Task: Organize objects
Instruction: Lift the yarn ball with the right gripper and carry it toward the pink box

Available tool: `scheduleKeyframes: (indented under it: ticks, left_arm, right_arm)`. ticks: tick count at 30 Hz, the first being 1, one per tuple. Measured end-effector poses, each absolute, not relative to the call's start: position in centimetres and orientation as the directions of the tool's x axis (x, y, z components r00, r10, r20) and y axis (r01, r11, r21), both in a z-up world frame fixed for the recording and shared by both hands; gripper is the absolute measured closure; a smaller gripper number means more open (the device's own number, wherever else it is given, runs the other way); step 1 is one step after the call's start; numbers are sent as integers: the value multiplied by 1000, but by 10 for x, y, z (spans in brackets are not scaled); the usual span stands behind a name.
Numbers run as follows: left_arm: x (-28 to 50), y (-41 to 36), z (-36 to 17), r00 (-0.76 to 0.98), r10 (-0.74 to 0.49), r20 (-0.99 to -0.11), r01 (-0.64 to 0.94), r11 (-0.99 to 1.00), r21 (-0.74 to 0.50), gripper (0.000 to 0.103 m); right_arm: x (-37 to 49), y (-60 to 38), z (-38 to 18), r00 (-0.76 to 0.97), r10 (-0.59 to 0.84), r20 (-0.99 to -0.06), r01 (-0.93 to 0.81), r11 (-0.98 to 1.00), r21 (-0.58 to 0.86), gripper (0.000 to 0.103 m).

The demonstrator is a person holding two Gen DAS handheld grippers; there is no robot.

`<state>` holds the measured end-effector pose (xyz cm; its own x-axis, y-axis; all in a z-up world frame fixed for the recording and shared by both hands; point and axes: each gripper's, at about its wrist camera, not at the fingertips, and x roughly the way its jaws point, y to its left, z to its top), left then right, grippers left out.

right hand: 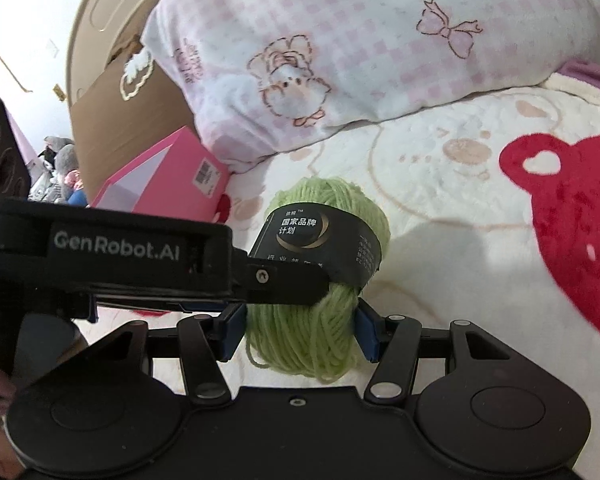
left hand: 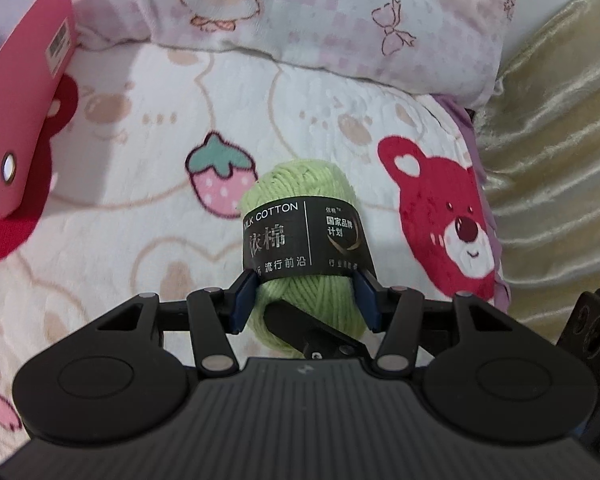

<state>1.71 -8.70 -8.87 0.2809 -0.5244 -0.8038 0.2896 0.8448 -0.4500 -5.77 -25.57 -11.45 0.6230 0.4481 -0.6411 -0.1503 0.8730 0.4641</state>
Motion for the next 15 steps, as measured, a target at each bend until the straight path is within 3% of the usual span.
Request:
scheduleKeyframes:
  ticks: [15]
  left_arm:
    - [-12,-56,-84,317,-544,-777,329,832,-447,51]
  right_arm:
    - [-82,-217,-102,649,410,-641,-244,910,335,42]
